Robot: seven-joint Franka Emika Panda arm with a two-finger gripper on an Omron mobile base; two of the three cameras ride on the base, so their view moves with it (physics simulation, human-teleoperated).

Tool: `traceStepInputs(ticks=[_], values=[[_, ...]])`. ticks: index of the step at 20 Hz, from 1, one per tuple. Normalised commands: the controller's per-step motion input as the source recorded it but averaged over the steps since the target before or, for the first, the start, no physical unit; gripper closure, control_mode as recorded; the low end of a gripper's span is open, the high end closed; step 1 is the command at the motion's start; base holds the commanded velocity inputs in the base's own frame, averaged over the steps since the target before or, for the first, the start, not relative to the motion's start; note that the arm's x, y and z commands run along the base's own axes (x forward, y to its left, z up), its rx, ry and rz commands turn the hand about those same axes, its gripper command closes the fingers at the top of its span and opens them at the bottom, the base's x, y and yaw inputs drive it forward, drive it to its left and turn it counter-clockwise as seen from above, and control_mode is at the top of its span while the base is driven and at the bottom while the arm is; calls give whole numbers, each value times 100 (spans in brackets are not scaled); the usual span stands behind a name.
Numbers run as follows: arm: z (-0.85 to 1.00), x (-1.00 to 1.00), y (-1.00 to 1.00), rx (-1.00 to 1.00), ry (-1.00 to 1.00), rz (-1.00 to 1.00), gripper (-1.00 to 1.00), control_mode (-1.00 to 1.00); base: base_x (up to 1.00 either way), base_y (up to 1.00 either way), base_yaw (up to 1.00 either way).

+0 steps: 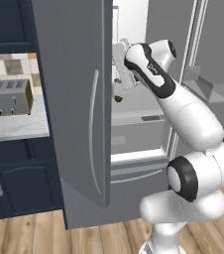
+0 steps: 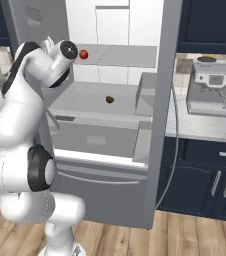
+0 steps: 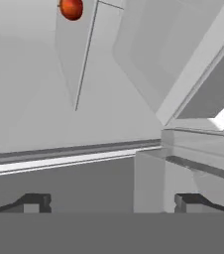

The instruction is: Retrieve the apple and kiwi from the fridge and place them into the bowl on the dining table.

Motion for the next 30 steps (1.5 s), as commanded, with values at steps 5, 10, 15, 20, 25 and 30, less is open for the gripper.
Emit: traceStepInputs(ticks=[5, 10, 15, 20, 25, 30], values=[[2, -19, 85, 0, 0, 15, -100, -100, 0, 0, 0], [0, -93, 100, -4, 0, 18, -100, -100, 0, 0, 0], [12, -100, 89, -6, -6, 17, -100, -100, 0, 0, 0], [50, -75, -44, 0, -20, -10, -100, -100, 0, 0, 0], [7, -46, -70, -1, -5, -9, -100, -100, 0, 0, 0], [-15, -57, -49, -21, 0, 0, -100, -100, 0, 0, 0]])
